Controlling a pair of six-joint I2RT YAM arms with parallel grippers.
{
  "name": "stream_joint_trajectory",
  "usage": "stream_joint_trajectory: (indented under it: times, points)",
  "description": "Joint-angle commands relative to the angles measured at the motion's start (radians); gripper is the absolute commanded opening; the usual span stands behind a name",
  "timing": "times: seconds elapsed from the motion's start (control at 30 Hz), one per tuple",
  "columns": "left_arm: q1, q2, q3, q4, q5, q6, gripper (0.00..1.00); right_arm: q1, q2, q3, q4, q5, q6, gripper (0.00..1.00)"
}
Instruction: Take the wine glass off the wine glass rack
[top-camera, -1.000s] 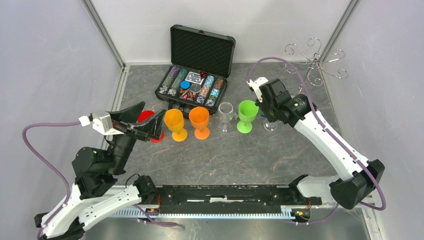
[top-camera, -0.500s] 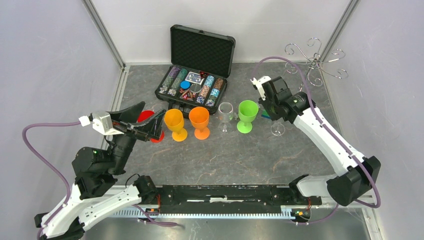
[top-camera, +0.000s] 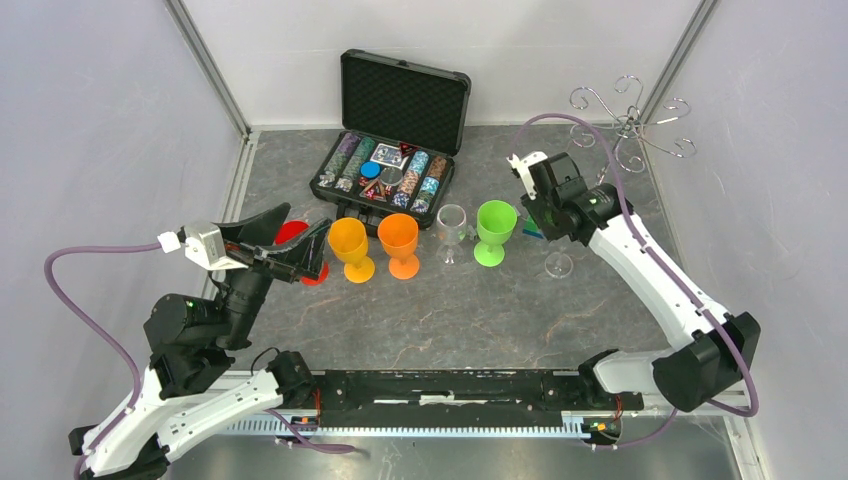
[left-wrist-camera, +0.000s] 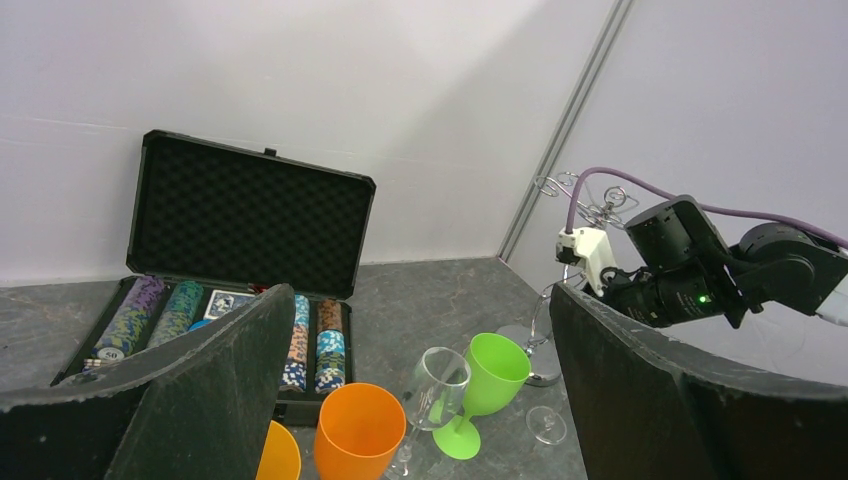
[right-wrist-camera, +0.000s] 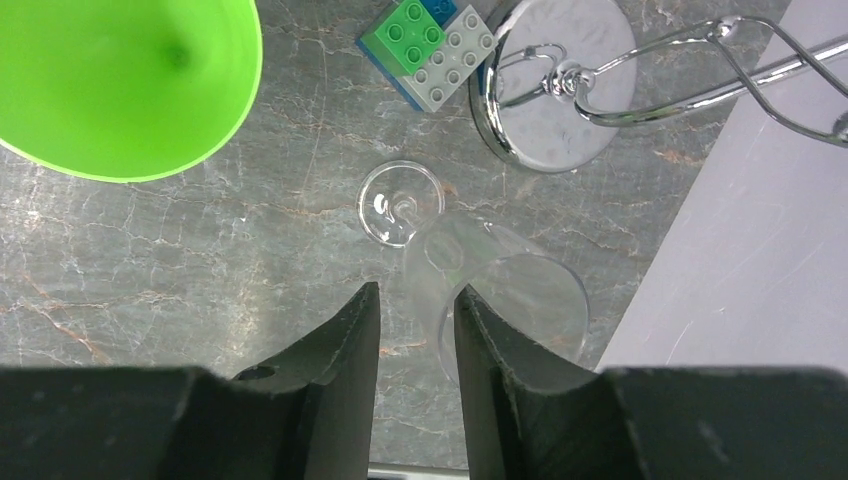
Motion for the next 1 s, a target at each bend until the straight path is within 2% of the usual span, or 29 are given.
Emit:
stream_joint_trajectory:
  times: [0.0, 0.27, 0.53, 0.77, 0.97]
  points:
    - [-0.002, 0.011, 0.015, 0.023, -0.010, 0.026, 1.00, -0.018, -0.062, 0.005, 0.015, 0.023, 0.018, 0.37]
    - [-0.002, 0.021, 0.023, 0.023, -0.005, 0.027, 1.00, -0.047, -0.162, -0.074, 0.036, -0.003, 0.057, 0.33]
    - [-0.002, 0.024, 0.041, -0.004, -0.034, 0.015, 1.00, -0.055, -0.212, -0.014, 0.047, -0.020, 0.056, 0.46]
    - [-0.002, 0.014, 0.086, -0.115, -0.125, -0.017, 1.00, -0.055, -0.271, 0.076, 0.082, -0.081, 0.053, 0.52]
    - [-0.002, 0.015, 0.161, -0.324, -0.136, -0.009, 1.00, -0.055, -0.421, 0.081, 0.164, -0.044, 0.054, 0.58]
